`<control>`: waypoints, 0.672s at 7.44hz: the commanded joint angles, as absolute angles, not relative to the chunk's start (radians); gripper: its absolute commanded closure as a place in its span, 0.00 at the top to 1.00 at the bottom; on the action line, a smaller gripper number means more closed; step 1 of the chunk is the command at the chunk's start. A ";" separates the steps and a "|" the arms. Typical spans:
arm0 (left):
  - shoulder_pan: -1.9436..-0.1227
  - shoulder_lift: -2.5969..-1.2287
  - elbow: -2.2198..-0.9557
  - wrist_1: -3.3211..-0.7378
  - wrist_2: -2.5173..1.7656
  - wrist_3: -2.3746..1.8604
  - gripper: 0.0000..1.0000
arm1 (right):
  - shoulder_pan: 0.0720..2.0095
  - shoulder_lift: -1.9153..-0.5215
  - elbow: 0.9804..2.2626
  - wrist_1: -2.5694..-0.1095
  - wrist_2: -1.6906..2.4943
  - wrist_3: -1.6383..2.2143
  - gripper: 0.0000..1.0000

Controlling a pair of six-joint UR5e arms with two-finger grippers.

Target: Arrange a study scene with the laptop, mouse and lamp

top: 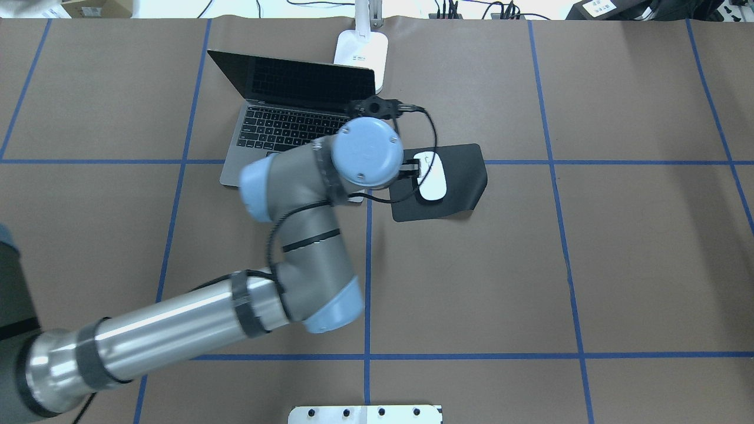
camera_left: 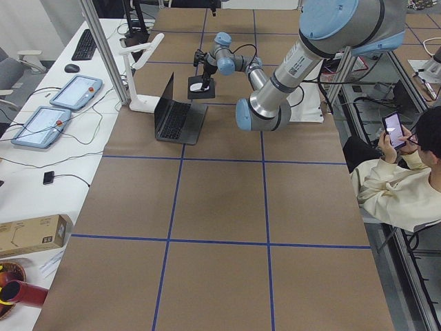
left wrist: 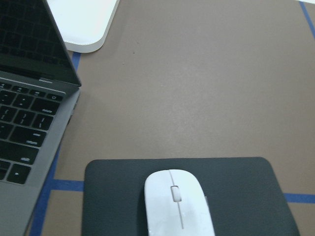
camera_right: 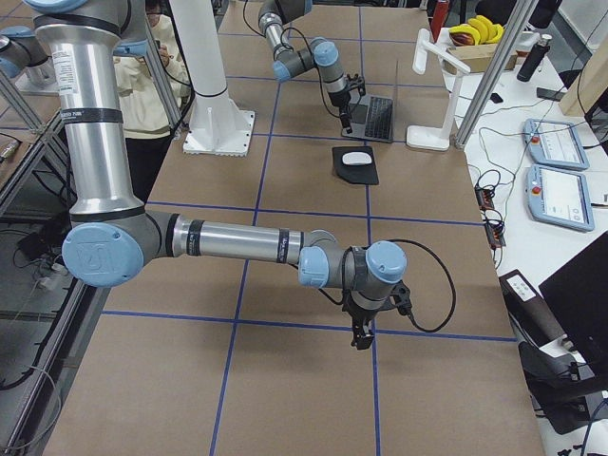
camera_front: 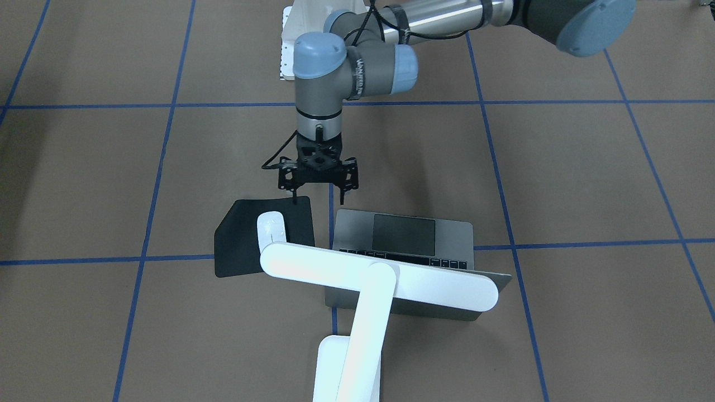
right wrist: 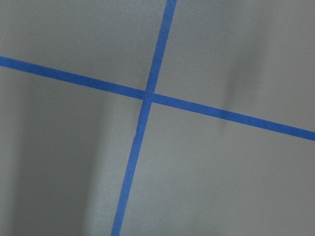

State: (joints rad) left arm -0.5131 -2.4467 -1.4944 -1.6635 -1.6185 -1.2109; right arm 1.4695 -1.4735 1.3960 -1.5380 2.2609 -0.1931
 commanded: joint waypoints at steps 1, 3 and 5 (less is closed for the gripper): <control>-0.618 -2.259 -1.702 -1.523 -1.759 -1.064 0.99 | 1.470 -1.474 1.397 -1.536 2.263 -0.181 1.00; -0.734 -2.148 -1.709 -1.526 -1.848 -0.901 0.99 | 1.473 -1.474 1.397 -1.536 2.264 -0.163 1.00; -0.901 -2.039 -1.715 -1.525 -1.980 -0.701 0.99 | 1.480 -1.473 1.397 -1.536 2.255 -0.166 1.00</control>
State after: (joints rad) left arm -0.7935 -2.1102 -1.7122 -1.5274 -1.8995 -0.8337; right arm 1.4739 -1.4727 1.3975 -1.5357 2.2602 -0.1663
